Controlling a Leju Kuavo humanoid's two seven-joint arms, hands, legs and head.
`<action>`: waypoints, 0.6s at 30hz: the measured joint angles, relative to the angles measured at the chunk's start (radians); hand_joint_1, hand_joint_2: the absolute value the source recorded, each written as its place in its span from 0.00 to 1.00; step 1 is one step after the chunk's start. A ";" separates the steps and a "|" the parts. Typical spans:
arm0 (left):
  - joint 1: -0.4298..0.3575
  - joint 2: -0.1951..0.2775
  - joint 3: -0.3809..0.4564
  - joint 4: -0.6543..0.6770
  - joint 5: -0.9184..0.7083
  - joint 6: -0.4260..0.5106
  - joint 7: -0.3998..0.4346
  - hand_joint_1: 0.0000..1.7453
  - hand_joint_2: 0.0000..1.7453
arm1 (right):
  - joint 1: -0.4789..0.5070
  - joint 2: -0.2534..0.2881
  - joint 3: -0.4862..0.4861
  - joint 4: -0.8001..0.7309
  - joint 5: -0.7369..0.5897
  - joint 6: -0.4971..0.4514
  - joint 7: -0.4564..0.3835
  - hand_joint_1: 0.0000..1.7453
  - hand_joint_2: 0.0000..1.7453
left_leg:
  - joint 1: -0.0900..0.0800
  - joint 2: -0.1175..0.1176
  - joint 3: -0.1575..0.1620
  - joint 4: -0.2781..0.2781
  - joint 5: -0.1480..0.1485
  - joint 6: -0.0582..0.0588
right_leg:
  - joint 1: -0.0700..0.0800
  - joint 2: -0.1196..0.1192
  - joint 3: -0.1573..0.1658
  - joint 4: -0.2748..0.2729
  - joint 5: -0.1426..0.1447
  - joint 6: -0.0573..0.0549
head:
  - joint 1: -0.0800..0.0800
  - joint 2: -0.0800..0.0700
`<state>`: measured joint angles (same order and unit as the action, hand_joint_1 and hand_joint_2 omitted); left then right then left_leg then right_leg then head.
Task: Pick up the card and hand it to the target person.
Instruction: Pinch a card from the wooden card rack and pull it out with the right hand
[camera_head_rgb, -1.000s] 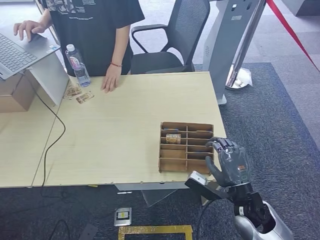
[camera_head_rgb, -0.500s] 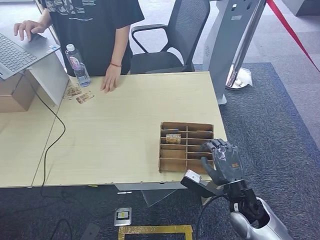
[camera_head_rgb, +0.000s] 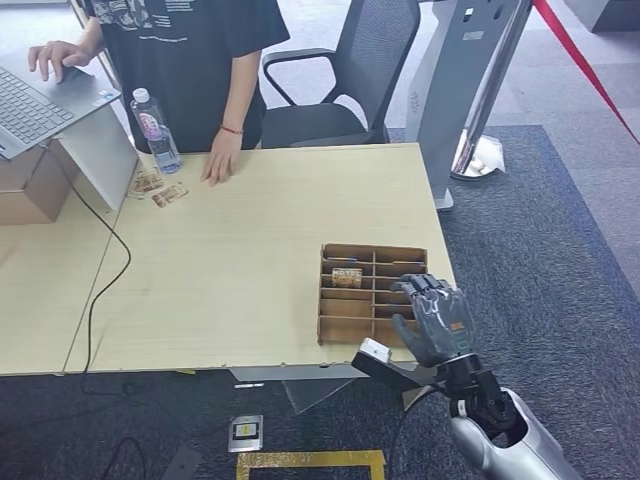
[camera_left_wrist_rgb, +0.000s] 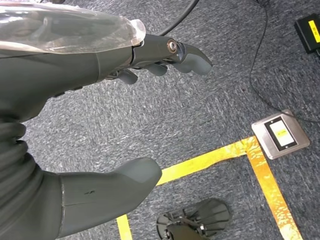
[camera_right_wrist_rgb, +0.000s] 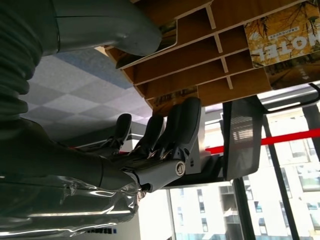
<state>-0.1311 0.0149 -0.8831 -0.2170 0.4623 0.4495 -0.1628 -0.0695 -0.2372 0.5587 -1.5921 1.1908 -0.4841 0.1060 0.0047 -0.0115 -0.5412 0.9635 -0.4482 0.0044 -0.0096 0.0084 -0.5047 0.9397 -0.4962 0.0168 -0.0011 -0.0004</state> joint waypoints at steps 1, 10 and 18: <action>0.000 0.000 0.000 0.000 0.000 0.000 0.001 0.00 1.00 | -0.001 0.001 0.001 0.003 0.001 0.000 -0.001 0.42 1.00 | 0.000 0.000 0.000 0.000 0.000 0.000 | 0.000 0.000 0.000 0.000 0.000 0.000 | 0.000 0.000; 0.000 -0.001 0.000 0.000 0.000 0.000 0.001 0.00 1.00 | -0.014 0.013 0.007 0.027 0.002 0.002 -0.010 0.44 1.00 | 0.000 0.000 0.000 0.000 0.000 0.000 | 0.000 0.000 0.000 0.000 0.000 0.000 | 0.000 0.000; 0.000 -0.003 0.000 0.000 -0.003 -0.003 0.003 0.00 1.00 | -0.026 0.024 0.007 0.056 -0.006 0.002 -0.025 0.49 1.00 | 0.000 0.000 0.000 0.000 0.000 0.000 | 0.000 0.000 0.000 0.000 0.000 0.000 | 0.000 0.000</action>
<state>-0.1315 0.0122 -0.8831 -0.2171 0.4596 0.4466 -0.1602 -0.0957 -0.2135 0.5654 -1.5366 1.1849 -0.4816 0.0813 0.0047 -0.0115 -0.5411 0.9635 -0.4482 0.0044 -0.0097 0.0085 -0.5047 0.9397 -0.4962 0.0168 -0.0011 -0.0004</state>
